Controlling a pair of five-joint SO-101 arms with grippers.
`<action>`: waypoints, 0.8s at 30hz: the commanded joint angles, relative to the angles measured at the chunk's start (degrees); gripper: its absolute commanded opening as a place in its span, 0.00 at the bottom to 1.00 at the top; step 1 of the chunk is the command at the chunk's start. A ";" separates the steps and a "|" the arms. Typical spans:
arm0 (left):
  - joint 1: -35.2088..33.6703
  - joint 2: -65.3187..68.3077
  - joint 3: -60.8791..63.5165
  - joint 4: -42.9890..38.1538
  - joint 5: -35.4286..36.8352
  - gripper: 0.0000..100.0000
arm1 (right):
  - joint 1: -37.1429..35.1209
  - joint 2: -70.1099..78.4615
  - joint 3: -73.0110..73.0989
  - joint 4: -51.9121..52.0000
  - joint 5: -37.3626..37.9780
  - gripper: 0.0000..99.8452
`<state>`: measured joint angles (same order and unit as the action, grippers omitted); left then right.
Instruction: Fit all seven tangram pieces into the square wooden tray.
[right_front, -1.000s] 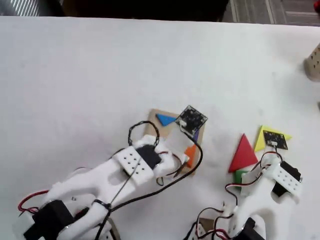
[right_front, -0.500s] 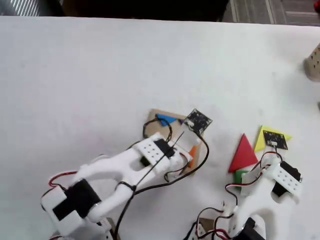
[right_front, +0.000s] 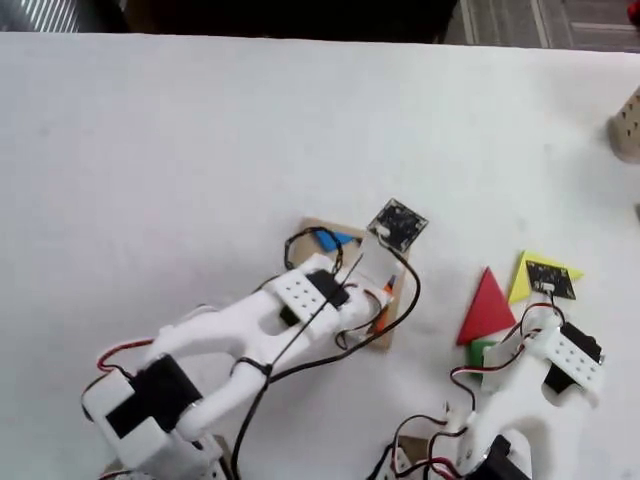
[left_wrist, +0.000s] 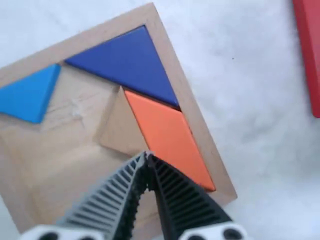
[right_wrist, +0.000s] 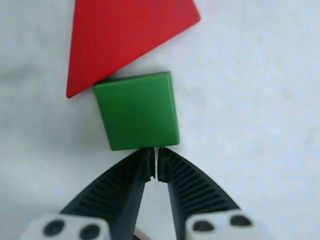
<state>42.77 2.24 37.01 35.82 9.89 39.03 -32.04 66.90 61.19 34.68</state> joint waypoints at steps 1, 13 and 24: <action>-0.31 -0.31 -1.85 -1.23 0.53 0.02 | -0.48 -0.66 -0.18 -0.48 0.53 0.02; -2.95 -15.60 1.14 7.56 0.09 0.02 | -0.75 -0.57 -0.18 -0.57 0.53 0.02; -17.10 -23.16 7.74 -4.75 0.09 0.03 | -0.84 -0.48 -0.09 -0.48 0.18 0.02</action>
<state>31.60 -18.07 44.75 36.62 9.89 39.03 -32.04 67.08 61.19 34.68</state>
